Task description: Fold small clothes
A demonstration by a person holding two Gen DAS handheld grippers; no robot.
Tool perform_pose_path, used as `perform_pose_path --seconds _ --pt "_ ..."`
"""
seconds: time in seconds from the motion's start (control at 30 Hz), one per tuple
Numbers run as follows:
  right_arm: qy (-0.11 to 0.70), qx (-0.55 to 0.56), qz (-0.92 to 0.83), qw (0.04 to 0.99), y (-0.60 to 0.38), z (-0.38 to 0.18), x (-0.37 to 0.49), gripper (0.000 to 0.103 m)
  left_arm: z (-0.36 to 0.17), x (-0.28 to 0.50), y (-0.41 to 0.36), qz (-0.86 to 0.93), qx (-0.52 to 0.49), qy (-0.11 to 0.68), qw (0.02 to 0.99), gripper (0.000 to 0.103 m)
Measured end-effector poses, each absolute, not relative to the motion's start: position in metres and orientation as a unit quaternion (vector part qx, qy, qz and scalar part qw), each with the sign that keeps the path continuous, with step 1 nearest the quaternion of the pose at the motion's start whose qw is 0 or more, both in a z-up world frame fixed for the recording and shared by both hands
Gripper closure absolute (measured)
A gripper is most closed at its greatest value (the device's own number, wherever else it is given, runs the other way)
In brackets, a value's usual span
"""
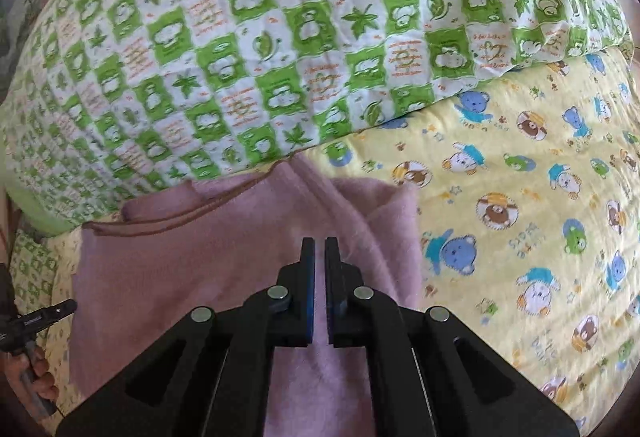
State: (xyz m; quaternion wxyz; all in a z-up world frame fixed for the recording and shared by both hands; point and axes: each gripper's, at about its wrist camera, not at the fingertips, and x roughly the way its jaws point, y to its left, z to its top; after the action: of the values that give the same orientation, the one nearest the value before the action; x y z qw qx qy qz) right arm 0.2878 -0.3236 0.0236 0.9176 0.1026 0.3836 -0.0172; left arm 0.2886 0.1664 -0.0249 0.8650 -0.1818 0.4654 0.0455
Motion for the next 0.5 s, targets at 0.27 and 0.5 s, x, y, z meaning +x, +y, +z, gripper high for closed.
perform_pose_path --seconds 0.27,0.5 --pt "0.443 0.072 0.067 0.891 -0.275 -0.008 0.240 0.098 -0.054 0.254 0.129 0.052 -0.191 0.487 0.851 0.060" --pt "0.458 0.089 -0.007 0.885 -0.326 -0.025 0.230 0.098 -0.062 0.243 0.136 0.066 -0.194 0.496 0.844 0.061"
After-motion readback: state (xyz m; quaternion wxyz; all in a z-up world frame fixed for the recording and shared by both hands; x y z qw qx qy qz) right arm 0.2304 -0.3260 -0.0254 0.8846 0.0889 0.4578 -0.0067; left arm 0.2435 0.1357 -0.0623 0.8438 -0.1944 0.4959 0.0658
